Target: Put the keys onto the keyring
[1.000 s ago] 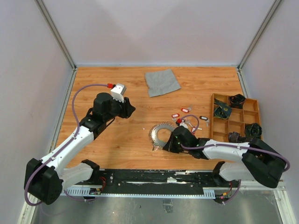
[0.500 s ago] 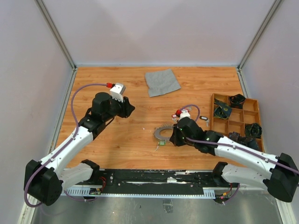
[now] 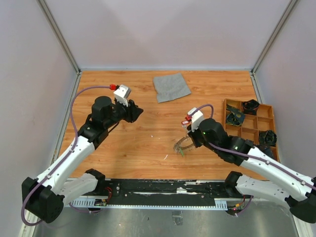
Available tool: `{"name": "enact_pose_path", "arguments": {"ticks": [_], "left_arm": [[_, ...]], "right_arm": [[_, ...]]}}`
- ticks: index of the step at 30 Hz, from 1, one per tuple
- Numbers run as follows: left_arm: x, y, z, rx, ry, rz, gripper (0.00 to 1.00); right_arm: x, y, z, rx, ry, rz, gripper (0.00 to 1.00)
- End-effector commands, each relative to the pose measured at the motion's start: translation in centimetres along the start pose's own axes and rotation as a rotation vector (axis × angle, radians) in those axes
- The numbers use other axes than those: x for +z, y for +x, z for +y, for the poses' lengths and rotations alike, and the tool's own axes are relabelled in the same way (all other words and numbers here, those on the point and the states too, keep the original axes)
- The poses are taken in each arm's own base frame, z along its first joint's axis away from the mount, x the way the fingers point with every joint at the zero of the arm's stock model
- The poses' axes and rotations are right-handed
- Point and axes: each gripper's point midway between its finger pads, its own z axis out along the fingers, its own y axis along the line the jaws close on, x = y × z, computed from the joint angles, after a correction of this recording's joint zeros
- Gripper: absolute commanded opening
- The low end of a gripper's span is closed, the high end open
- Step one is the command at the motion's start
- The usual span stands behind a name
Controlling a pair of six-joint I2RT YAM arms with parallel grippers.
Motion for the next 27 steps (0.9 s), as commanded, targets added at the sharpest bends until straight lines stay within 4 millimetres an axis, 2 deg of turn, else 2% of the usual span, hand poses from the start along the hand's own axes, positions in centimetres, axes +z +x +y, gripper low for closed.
{"name": "enact_pose_path", "arguments": {"ticks": [1, 6, 13, 19, 27], "left_arm": [[-1.9, -6.0, -2.9, 0.073, 0.062, -0.147, 0.42], [-4.1, -9.7, -6.7, 0.119, 0.155, -0.254, 0.45], [-8.0, -13.3, -11.1, 0.171, 0.336, -0.385, 0.47], [-10.7, -14.4, -14.6, 0.21, 0.508, -0.43, 0.49], [-13.6, -15.0, -16.5, 0.228, 0.614, -0.477, 0.52]], "right_arm": [[-2.2, -6.5, -0.5, -0.168, -0.033, -0.252, 0.01], [-5.2, -11.6, 1.8, -0.185, -0.166, -0.504, 0.01], [-9.5, -16.3, 4.7, -0.178, -0.342, -0.767, 0.0], [-12.7, -19.3, 6.6, -0.16, -0.468, -0.94, 0.0], [-15.3, -21.5, 7.5, -0.074, -0.567, -1.037, 0.0]]}}
